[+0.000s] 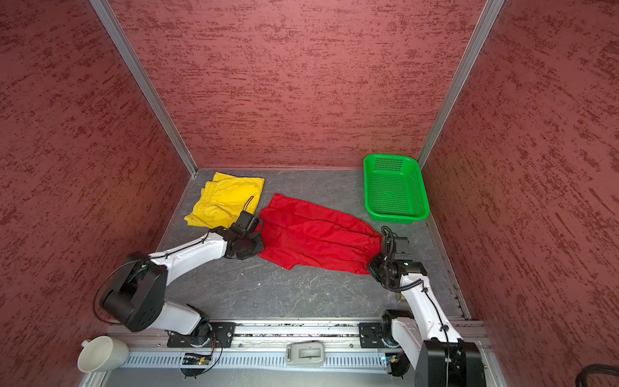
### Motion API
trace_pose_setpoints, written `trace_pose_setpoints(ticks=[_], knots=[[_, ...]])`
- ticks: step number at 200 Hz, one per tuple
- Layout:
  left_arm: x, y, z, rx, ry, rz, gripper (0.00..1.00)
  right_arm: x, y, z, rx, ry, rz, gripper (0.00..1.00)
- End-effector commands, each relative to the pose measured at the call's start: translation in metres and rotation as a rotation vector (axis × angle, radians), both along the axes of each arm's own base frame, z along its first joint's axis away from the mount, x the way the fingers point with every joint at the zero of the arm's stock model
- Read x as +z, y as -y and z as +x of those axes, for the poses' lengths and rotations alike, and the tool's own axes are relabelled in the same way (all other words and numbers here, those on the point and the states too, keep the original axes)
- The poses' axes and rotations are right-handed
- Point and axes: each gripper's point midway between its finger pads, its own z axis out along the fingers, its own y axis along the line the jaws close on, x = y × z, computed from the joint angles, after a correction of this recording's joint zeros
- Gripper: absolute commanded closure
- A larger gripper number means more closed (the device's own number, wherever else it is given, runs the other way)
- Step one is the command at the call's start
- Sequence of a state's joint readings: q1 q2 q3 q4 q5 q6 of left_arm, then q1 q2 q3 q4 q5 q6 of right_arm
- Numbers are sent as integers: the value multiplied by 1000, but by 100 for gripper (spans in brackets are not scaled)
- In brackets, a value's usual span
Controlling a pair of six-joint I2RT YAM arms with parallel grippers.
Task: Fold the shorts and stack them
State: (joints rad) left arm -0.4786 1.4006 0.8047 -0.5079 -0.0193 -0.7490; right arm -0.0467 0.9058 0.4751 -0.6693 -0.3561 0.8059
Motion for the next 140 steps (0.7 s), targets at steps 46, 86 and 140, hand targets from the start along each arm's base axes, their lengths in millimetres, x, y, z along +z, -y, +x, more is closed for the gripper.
trace_pose_setpoints(ticks=[46,86,140], knots=[[24,10,40,-25,112,-94,100,53,-69,43,198,180,45,86],[-19,15,51,-22,21,-44,100,49,-133,62,339,211,75,80],[-58,3,27,1,-85,16,100,27,-214,98,485,244,139,70]])
